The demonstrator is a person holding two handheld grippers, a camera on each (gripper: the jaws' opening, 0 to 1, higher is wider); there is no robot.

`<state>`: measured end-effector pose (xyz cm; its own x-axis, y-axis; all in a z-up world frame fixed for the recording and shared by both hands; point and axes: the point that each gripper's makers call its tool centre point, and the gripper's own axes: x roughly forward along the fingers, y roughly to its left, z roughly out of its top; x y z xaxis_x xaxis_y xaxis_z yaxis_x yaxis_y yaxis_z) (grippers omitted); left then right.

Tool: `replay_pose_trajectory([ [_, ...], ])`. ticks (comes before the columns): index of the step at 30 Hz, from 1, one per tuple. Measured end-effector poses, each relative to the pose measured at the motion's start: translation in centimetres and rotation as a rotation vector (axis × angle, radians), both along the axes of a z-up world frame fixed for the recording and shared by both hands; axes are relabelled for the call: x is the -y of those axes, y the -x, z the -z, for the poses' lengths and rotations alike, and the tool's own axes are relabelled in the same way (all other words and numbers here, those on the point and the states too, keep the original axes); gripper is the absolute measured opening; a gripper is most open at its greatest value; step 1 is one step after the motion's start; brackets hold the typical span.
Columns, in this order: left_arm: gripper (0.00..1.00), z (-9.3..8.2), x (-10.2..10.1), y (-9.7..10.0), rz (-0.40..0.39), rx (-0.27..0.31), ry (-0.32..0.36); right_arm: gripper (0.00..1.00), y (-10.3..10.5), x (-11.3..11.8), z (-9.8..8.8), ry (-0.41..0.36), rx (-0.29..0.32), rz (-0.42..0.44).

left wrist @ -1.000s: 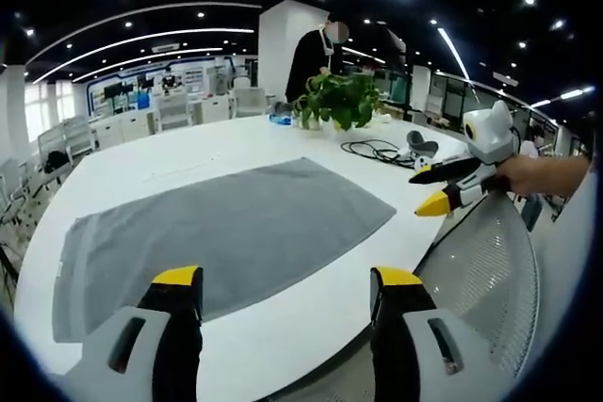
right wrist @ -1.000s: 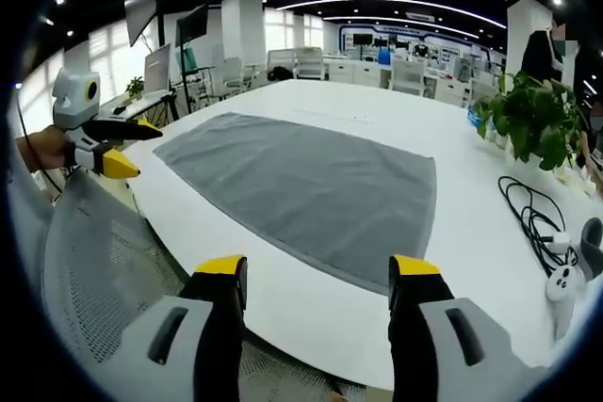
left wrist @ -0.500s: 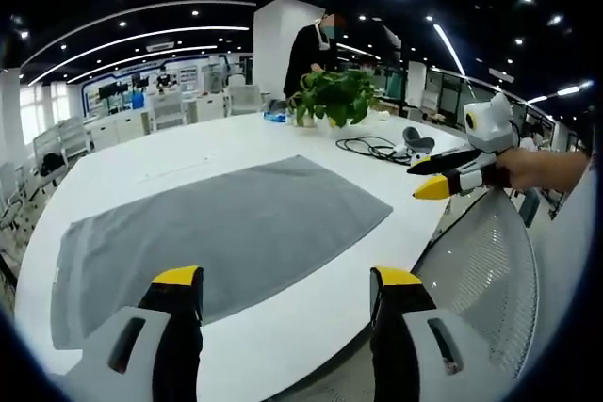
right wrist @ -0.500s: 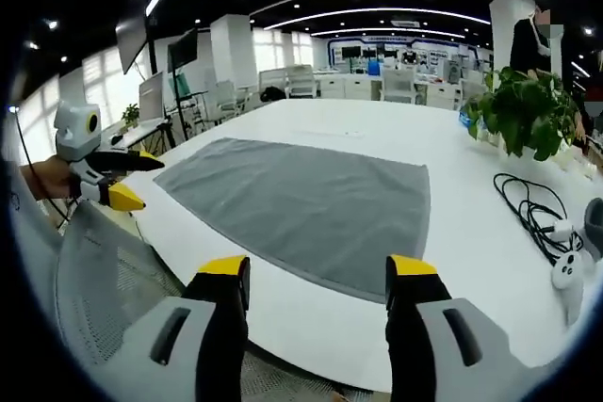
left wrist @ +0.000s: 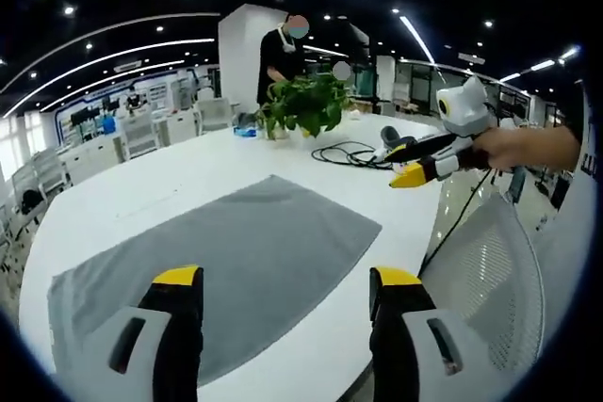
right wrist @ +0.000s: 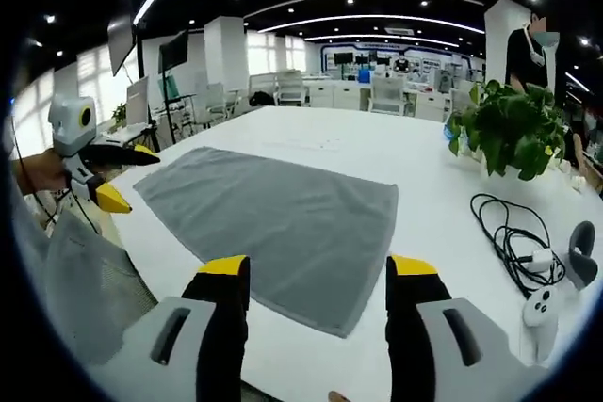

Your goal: Fold the towel on the table until its edges align and the towel forms a compact rectangular stack.

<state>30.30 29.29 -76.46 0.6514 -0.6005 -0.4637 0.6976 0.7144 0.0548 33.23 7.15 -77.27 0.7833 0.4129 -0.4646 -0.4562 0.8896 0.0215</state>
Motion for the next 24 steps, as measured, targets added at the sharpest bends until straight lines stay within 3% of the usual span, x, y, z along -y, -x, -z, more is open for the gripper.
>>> replay_pose_trajectory([
  [15, 0.72, 0.9, 8.1, -3.3, 0.206, -0.012, -0.011, 0.55, -7.5, 2.1, -2.2, -0.008, 0.060, 0.034],
  [24, 0.71, 2.2, 11.3, -4.5, 0.276, -0.029, -0.021, 0.54, -11.2, 2.1, -1.4, 0.017, 0.051, 0.022],
])
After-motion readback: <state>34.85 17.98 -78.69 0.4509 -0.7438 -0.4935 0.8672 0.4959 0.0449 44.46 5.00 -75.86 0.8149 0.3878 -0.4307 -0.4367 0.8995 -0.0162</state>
